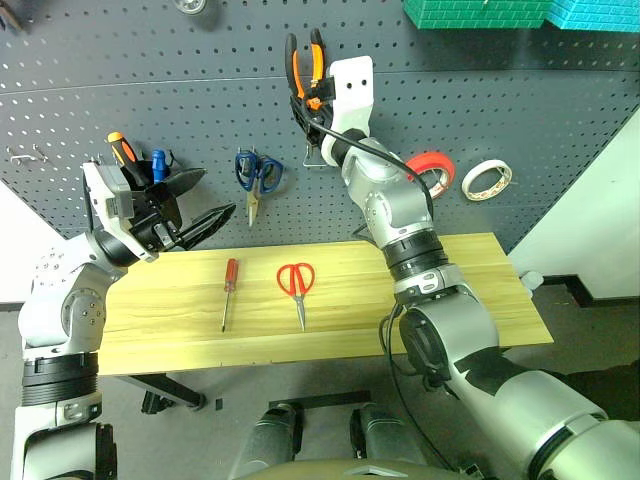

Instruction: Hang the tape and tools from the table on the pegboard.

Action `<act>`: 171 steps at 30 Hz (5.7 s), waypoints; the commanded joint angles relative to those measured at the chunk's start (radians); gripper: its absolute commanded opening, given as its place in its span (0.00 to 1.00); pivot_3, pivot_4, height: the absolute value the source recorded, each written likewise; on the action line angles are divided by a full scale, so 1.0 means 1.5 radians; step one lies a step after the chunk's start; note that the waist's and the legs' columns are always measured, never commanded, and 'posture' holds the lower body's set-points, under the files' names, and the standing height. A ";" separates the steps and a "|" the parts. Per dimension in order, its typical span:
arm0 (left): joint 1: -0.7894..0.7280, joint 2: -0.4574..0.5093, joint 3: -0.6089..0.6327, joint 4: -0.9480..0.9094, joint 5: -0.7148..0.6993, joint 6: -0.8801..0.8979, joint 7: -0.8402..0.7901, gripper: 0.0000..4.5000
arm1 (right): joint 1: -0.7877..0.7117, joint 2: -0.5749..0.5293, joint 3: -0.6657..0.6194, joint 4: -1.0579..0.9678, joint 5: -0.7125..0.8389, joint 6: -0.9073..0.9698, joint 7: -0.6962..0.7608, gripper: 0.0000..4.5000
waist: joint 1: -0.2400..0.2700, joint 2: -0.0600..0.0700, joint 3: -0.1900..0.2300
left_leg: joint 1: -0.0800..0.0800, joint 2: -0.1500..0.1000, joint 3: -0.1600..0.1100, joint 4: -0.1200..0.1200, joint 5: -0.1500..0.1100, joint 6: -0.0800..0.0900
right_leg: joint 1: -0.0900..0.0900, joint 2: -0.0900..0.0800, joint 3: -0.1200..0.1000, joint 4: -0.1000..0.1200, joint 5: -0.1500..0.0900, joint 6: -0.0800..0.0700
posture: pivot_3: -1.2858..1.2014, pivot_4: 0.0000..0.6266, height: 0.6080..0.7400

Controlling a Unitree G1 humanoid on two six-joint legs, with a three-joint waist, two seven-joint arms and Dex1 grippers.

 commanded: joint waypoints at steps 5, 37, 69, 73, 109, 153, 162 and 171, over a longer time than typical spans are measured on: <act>0.004 0.013 0.024 -0.039 -0.006 0.000 0.019 1.00 | -0.065 0.009 -0.012 0.124 -0.014 -0.105 -0.038 0.47 | 0.001 0.000 0.000 | 0.000 0.000 0.000 -0.001 0.001 0.000 | 0.000 0.000 0.000 0.000 0.000 0.000 | 0.58 0.05 1.00; 0.017 0.019 0.027 -0.029 0.004 0.018 0.028 1.00 | -0.103 0.005 -0.006 0.150 -0.033 -0.102 -0.025 0.47 | 0.001 0.000 0.000 | 0.005 0.003 0.000 -0.010 0.003 -0.001 | 0.003 0.002 0.000 -0.007 0.001 -0.004 | 0.58 0.06 1.00; 0.011 0.021 0.020 -0.007 0.027 0.010 0.017 1.00 | -0.003 -0.049 -0.016 -0.173 0.013 0.194 -0.004 0.99 | 0.013 0.000 0.000 | 0.005 0.005 0.001 -0.011 0.003 -0.002 | 0.003 0.002 -0.001 -0.009 0.001 -0.003 | 0.57 0.08 1.00; 0.023 0.021 0.026 -0.013 0.024 0.010 0.015 1.00 | 0.028 -0.100 -0.034 -0.327 0.082 0.326 0.057 0.99 | 0.015 0.000 0.000 | 0.004 0.005 0.004 -0.014 0.003 -0.001 | 0.000 0.002 0.001 -0.010 0.001 -0.005 | 0.57 0.08 1.00; 0.252 -0.033 -0.021 -0.013 0.188 0.045 0.212 1.00 | 0.297 -0.301 0.213 -0.509 0.200 0.677 0.272 0.99 | 0.016 0.001 0.004 | -0.007 0.011 0.012 -0.009 -0.003 0.006 | -0.003 -0.012 -0.016 -0.021 0.002 0.000 | 0.58 0.26 1.00; -0.124 -0.469 -0.240 0.237 0.370 0.525 0.714 1.00 | 0.337 -0.542 0.121 -0.123 0.089 -0.065 0.907 0.99 | 0.032 -0.006 0.034 | -0.012 0.010 0.013 0.004 -0.004 0.007 | 0.000 -0.013 -0.020 -0.022 0.007 0.009 | 0.52 0.29 1.00; -0.193 -0.507 -0.194 0.381 0.376 0.469 0.754 1.00 | 0.344 -0.539 0.109 -0.124 0.079 -0.079 0.898 0.99 | 0.031 -0.006 0.034 | -0.014 0.010 0.013 0.004 -0.004 0.007 | -0.002 -0.013 -0.020 -0.023 0.009 0.012 | 0.51 0.27 1.00; -0.251 -0.517 -0.178 0.507 0.397 0.393 0.795 1.00 | 0.350 -0.528 0.095 -0.131 0.085 -0.070 0.880 0.99 | 0.029 -0.005 0.034 | -0.014 0.010 0.015 0.005 -0.004 0.007 | -0.002 -0.013 -0.020 -0.022 0.009 0.013 | 0.50 0.26 1.00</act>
